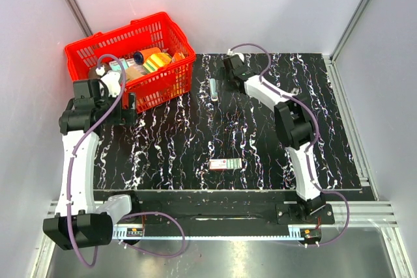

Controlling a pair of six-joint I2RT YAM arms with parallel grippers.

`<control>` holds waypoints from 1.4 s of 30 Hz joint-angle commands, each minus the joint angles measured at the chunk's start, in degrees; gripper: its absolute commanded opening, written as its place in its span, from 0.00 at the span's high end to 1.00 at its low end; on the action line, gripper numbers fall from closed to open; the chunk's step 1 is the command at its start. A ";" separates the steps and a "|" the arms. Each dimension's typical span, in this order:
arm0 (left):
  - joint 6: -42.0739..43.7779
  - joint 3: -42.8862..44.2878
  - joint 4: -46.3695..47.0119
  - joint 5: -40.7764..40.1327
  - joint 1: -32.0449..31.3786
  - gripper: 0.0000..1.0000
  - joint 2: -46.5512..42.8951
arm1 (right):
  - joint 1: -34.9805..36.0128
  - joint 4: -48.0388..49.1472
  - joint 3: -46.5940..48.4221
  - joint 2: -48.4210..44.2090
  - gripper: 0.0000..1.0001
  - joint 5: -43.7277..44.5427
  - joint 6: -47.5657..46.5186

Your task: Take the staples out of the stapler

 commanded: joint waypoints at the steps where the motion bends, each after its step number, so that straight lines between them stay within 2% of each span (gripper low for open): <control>1: -0.29 0.94 -0.30 1.67 1.36 0.01 1.76 | 2.18 2.70 6.93 3.56 0.07 1.67 -6.31; 8: -0.64 -1.08 0.84 2.29 1.72 0.01 2.38 | 3.49 3.93 10.45 7.08 0.10 -2.37 -7.73; 16: 0.06 -3.37 1.37 1.42 1.72 0.01 1.59 | 5.69 2.10 14.57 10.85 0.16 -1.05 -6.68; 24: 1.29 -6.18 1.55 -1.05 1.89 0.01 -1.31 | 6.57 -3.44 21.96 15.34 0.43 0.52 -4.39; 28: 1.64 -7.59 1.55 -1.31 1.98 0.01 -2.72 | 7.19 -6.00 22.68 15.26 0.64 2.72 -3.16; 30: 1.73 -8.29 1.46 -1.22 1.98 0.01 -3.25 | 8.15 -6.26 21.19 13.86 0.73 3.86 -2.72; 33: 1.82 -9.26 1.54 -0.96 1.98 0.01 -4.21 | 10.34 -6.53 16.97 10.26 0.78 5.97 -1.23; 42: 3.22 -12.60 1.11 1.58 2.07 0.01 -7.64 | 23.17 0.15 -9.38 -8.19 0.92 10.19 12.73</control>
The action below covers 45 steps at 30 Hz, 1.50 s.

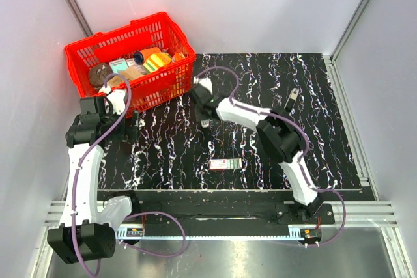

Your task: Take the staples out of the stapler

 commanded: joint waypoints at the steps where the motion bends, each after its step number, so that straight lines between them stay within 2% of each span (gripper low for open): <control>1: 1.45 -0.62 0.78 2.04 0.34 0.01 -2.70 | 8.68 4.41 -10.42 -11.83 0.94 3.20 11.19; 7: 6.37 -0.71 -0.63 12.58 0.34 0.01 -4.02 | 14.94 15.03 -22.56 -20.62 1.00 4.08 23.06; 14: 11.21 -2.29 1.12 21.99 -0.80 0.01 -4.47 | 17.40 25.77 -28.02 -26.26 1.00 6.28 33.17; 22: 12.44 -6.33 5.69 23.14 -7.21 0.01 -1.48 | 17.49 39.12 -33.91 -30.48 1.00 6.03 39.60; 28: 13.40 -9.58 11.41 24.19 -10.03 0.01 0.80 | 17.49 42.74 -36.72 -31.01 1.00 1.98 43.55; 37: 15.51 -9.23 13.79 28.15 -12.67 0.02 7.92 | 18.37 47.57 -39.28 -30.04 1.00 -2.68 47.51; 42: 18.14 -8.80 13.09 29.20 -13.19 0.07 10.65 | 18.81 48.72 -38.84 -29.52 1.00 -4.00 47.51; 44: 20.08 -8.62 12.38 29.73 -13.11 0.14 11.18 | 18.90 48.98 -38.75 -29.25 1.00 -4.52 47.34; 45: 20.87 -8.53 12.12 29.73 -13.19 0.20 11.53 | 18.90 48.89 -38.75 -29.25 1.00 -4.88 47.25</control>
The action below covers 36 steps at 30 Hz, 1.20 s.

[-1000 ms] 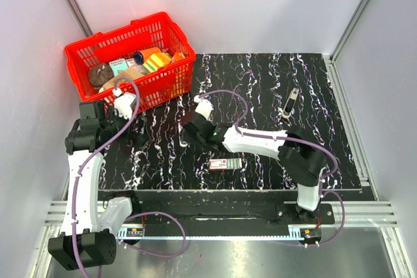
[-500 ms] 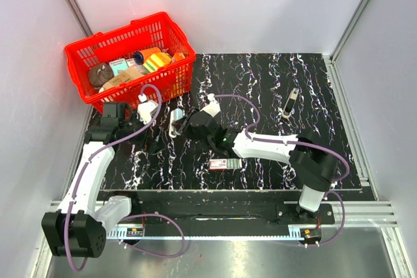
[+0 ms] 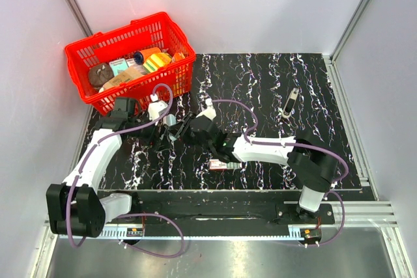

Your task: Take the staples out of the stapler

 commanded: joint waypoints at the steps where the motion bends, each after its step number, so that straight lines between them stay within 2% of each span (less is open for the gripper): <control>1: 4.96 1.32 0.92 3.38 -0.17 0.31 0.65 | 0.78 4.94 1.10 -0.77 1.00 -2.28 1.13; 3: 5.49 1.41 0.66 2.94 -0.17 0.47 0.82 | 0.78 4.76 1.01 -0.42 1.00 -3.07 1.22; 6: 6.20 0.98 0.49 2.59 -0.26 0.59 0.65 | 1.04 4.68 0.39 -0.33 1.00 -3.42 0.87; 10: 6.81 0.01 0.49 1.36 -0.25 0.62 -0.40 | 1.13 3.53 -0.05 -0.42 1.00 -3.60 -0.27; 19: 9.18 -2.28 1.19 -3.21 -0.08 0.75 -3.39 | 1.13 -0.07 -1.45 -3.05 1.00 -5.44 -6.60; 29: 12.35 -4.91 5.32 -9.54 -0.17 0.92 -4.10 | 1.22 -1.56 -9.80 -8.41 1.00 -10.54 -12.23; 33: 11.65 -4.39 5.32 -8.76 -0.17 0.91 -4.27 | 1.13 -1.74 -10.68 -8.68 1.00 -10.46 -12.50; 35: 12.69 -2.73 0.52 -4.39 -0.17 0.83 -4.10 | 1.13 -1.22 -10.33 -8.24 1.00 -9.23 -12.23; 36: 13.83 -2.28 -1.95 -1.84 -0.08 0.70 -3.84 | 1.13 -0.95 -9.98 -8.07 1.00 -8.09 -12.23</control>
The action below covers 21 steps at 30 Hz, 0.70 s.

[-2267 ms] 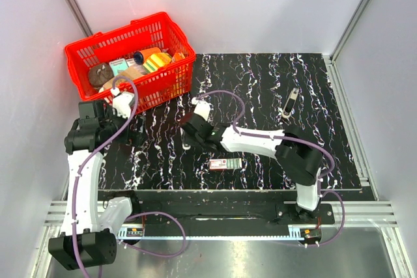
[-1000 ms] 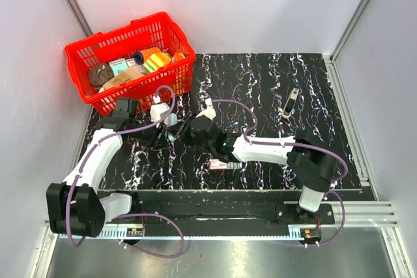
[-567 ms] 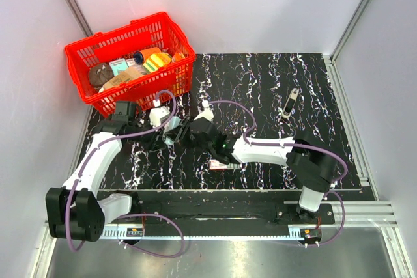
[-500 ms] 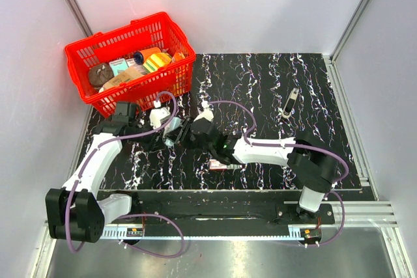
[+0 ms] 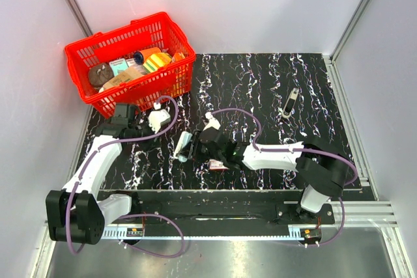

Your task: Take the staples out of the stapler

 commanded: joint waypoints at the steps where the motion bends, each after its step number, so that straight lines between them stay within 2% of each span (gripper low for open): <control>1: 4.00 3.29 -6.71 7.71 0.23 0.55 -0.82 | 0.45 3.44 1.52 -2.60 1.00 2.56 -1.22; 2: 4.54 3.74 -8.38 9.56 0.23 0.44 -0.64 | 0.37 4.23 1.87 -2.34 1.00 3.18 -1.21; 3: 5.15 4.09 -9.62 10.53 0.23 0.39 -0.55 | 0.11 4.84 2.57 -1.99 1.00 3.53 -1.21; 5: 6.20 4.53 -11.38 12.20 0.23 0.32 -0.73 | 0.19 5.72 4.15 -1.02 1.00 3.80 -1.12; 7: 6.65 4.53 -11.65 13.52 0.14 0.31 -1.17 | 0.19 7.04 5.64 -0.06 1.00 3.36 -0.51; 16: 9.29 3.92 -11.04 14.06 0.14 0.34 0.85 | 0.28 11.53 8.64 3.11 1.00 -0.42 2.39; 19: 9.46 3.83 -9.81 13.53 0.23 0.40 0.59 | 0.19 12.06 8.29 3.46 1.00 -1.48 2.92; 21: 9.46 3.74 -8.84 13.35 0.23 0.51 0.41 | 0.19 12.41 7.85 3.73 1.00 -2.00 3.18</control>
